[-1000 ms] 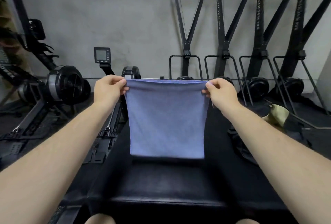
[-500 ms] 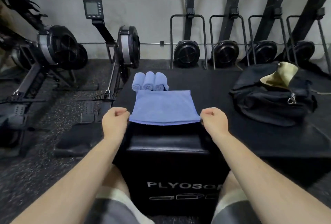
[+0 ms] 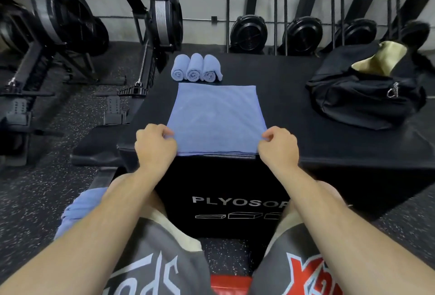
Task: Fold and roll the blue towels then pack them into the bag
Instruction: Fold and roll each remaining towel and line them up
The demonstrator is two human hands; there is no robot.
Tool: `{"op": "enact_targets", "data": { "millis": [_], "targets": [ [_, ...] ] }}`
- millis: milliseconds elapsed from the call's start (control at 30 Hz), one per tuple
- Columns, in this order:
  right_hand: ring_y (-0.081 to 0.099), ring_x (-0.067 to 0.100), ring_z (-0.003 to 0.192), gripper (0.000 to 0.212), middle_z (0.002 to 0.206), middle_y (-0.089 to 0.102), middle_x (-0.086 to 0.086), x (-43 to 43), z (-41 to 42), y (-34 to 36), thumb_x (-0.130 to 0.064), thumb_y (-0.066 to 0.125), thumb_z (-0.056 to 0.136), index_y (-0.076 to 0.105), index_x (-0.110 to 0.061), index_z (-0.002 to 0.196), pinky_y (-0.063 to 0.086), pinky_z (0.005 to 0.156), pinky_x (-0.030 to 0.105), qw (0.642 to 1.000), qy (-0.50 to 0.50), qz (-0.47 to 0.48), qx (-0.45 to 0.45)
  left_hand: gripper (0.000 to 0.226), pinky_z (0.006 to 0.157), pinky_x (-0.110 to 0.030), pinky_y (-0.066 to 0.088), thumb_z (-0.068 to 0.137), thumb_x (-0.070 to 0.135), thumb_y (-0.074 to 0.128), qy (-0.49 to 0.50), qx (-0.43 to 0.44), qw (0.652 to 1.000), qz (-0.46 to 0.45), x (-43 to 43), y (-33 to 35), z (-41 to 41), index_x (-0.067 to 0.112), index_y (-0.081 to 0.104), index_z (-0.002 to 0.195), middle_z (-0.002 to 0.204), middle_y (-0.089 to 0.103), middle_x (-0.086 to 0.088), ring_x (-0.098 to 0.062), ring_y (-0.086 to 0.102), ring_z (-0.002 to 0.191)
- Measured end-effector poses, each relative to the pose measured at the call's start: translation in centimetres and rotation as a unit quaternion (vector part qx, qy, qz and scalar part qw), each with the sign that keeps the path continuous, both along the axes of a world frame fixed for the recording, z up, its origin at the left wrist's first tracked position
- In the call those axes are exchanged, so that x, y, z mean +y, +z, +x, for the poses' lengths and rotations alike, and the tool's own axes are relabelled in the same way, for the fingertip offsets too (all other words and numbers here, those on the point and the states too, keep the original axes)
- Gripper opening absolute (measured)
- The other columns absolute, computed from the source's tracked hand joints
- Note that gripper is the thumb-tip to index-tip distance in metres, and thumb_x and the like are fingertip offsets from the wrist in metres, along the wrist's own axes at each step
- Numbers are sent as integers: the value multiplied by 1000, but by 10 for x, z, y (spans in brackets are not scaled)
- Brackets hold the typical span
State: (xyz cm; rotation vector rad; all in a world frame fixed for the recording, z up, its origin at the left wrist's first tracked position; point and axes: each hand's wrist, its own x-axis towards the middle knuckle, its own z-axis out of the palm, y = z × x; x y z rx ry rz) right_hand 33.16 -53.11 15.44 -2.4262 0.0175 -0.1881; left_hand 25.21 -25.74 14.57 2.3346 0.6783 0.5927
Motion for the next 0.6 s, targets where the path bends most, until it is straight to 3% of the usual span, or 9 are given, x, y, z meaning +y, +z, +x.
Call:
{"op": "enact_targets", "data": {
  "millis": [100, 200, 267, 300, 367, 433, 533, 600],
  "targets": [
    [48, 28, 124, 33, 133, 61, 2, 25, 1, 1, -17, 52, 93, 68, -18, 122, 38, 97, 39, 985, 96, -110, -92, 34, 102, -42, 43, 87, 25, 52, -109, -10, 990, 92, -17, -7, 14, 19, 75, 112, 134, 63, -3, -30, 53, 128],
    [19, 25, 153, 46, 165, 28, 4, 43, -2, -10, -35, 40, 106, 47, -22, 150, 16, 122, 39, 956, 233, -170, -49, 36, 103, -40, 42, 95, 33, 54, -153, 30, 975, 161, -26, -16, 19, 20, 70, 124, 143, 59, -3, -24, 51, 135],
    [16, 24, 155, 51, 167, 23, 3, 38, -2, -22, -44, 32, 108, 40, -23, 154, 13, 124, 39, 947, 245, -207, -17, 33, 90, -39, 45, 93, 30, 53, -133, 43, 972, 191, -20, -21, 14, 20, 72, 118, 129, 65, 0, -25, 59, 120],
    [27, 26, 151, 50, 161, 36, 4, 34, -2, -27, -46, 33, 107, 47, -21, 149, 21, 121, 38, 947, 235, -219, -31, 32, 82, -38, 45, 89, 30, 50, -120, 42, 970, 208, -16, -21, 10, 20, 74, 109, 116, 67, 1, -27, 62, 106],
    [54, 28, 122, 39, 123, 64, 2, 30, 1, -26, -45, 42, 103, 66, -17, 115, 38, 97, 38, 953, 190, -213, -99, 30, 70, -36, 41, 81, 30, 45, -105, 53, 962, 248, -11, -18, 12, 20, 71, 92, 94, 63, 2, -29, 57, 84],
    [57, 29, 101, 34, 99, 66, 2, 39, 11, -18, -42, 46, 100, 65, -15, 92, 37, 80, 38, 959, 143, -209, -129, 29, 67, -35, 36, 80, 33, 43, -97, 52, 958, 265, -10, -11, 26, 18, 67, 85, 86, 58, 1, -29, 53, 78],
    [54, 31, 112, 30, 117, 63, 6, 64, 38, -4, -33, 44, 102, 66, -12, 107, 39, 91, 40, 959, 163, -199, -115, 41, 70, -35, 38, 86, 37, 39, -138, 32, 963, 229, -17, 1, 66, 17, 71, 102, 102, 65, -3, -30, 62, 92],
    [37, 28, 142, 40, 151, 46, 7, 79, 58, 0, -33, 39, 104, 56, -15, 136, 30, 112, 39, 955, 212, -193, -74, 48, 97, -40, 44, 96, 43, 38, -186, 78, 959, 201, -21, 4, 96, 21, 64, 130, 137, 58, -5, -30, 54, 128]
  ]
}}
